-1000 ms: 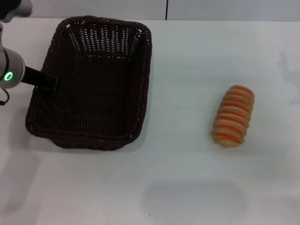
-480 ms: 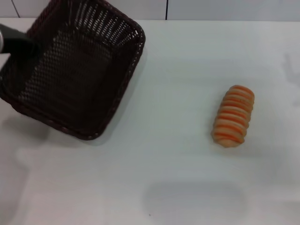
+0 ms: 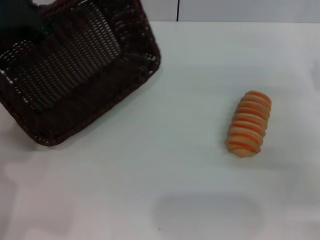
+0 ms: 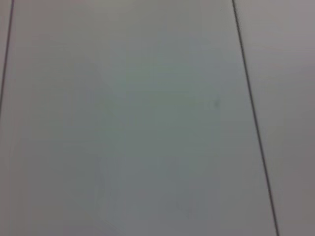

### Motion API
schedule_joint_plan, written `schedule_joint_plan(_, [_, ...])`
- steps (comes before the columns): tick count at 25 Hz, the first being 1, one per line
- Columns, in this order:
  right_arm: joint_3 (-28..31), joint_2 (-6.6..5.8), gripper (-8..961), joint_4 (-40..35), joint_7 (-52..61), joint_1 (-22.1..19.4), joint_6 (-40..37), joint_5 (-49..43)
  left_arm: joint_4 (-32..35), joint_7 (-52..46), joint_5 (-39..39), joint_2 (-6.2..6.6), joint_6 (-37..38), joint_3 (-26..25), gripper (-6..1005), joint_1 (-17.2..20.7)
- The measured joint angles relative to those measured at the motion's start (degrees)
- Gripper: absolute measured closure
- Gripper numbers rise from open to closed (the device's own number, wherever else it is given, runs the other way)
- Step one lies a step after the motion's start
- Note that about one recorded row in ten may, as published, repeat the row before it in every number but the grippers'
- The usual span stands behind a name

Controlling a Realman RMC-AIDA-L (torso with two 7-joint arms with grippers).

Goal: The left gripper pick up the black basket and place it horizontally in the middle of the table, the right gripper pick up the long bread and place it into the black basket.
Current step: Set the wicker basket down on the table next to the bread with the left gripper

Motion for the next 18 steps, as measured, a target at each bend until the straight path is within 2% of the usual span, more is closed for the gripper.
schedule_joint_plan(4, [0.3, 0.22, 282, 0.1, 0.0, -0.9, 0.1, 0.0, 0.2, 2.9, -2.9, 0.46, -0.1, -0.9, 811, 0.0])
schedule_joint_plan(5, [0.4, 0.27, 282, 0.2, 0.1, -1.2, 0.1, 0.0, 1.0, 11.7, -12.8, 1.43, -2.8, -5.0, 811, -0.4])
schedule_joint_plan(7, [0.4, 0.32, 282, 0.7, 0.2, -2.2, 0.1, 0.0, 2.1, 19.8, -21.8, 1.84, -9.6, -11.8, 812, -1.9])
schedule_joint_plan(9, [0.4, 0.35, 282, 1.0, 0.2, -2.6, 0.2, 0.0, 3.2, 23.0, -25.1, 1.87, -14.3, -15.8, 812, -3.4])
schedule_joint_plan(10, [0.4, 0.4, 282, 1.5, 0.2, -3.1, 0.4, 0.0, 5.4, 26.7, -27.9, 1.81, -21.0, -21.1, 812, -5.8])
schedule_joint_plan(11, [0.4, 0.4, 282, 1.5, 0.2, -3.1, 0.4, 0.0, 5.4, 26.7, -27.9, 1.81, -21.0, -21.1, 812, -5.8])
schedule_joint_plan(12, [0.3, 0.44, 282, 2.2, 0.2, -3.7, 0.7, 0.0, 8.3, 30.2, -29.3, 1.77, -28.4, -25.9, 812, -8.7])
schedule_joint_plan(13, [0.3, 0.44, 282, 2.2, 0.2, -3.7, 0.7, 0.0, 8.3, 30.2, -29.3, 1.77, -28.4, -25.9, 812, -8.7])
schedule_joint_plan(14, [0.2, 0.44, 282, 2.4, 0.2, -3.9, 0.7, 0.0, 10.7, 32.2, -29.4, 1.86, -33.6, -28.3, 812, -10.9])
schedule_joint_plan(16, [0.1, 0.45, 282, 2.8, 0.2, -4.4, 0.8, 0.0, 10.7, 32.2, -29.4, 1.86, -33.6, -28.3, 812, -10.9])
schedule_joint_plan(17, [-0.1, 0.44, 282, 3.0, 0.2, -4.8, 0.8, 0.1, 14.0, 33.5, -28.0, 2.8, -39.1, -28.9, 812, -14.0])
schedule_joint_plan(18, [-0.1, 0.44, 282, 3.0, 0.2, -4.8, 0.8, 0.1, 14.0, 33.5, -28.0, 2.8, -39.1, -28.9, 811, -14.0])
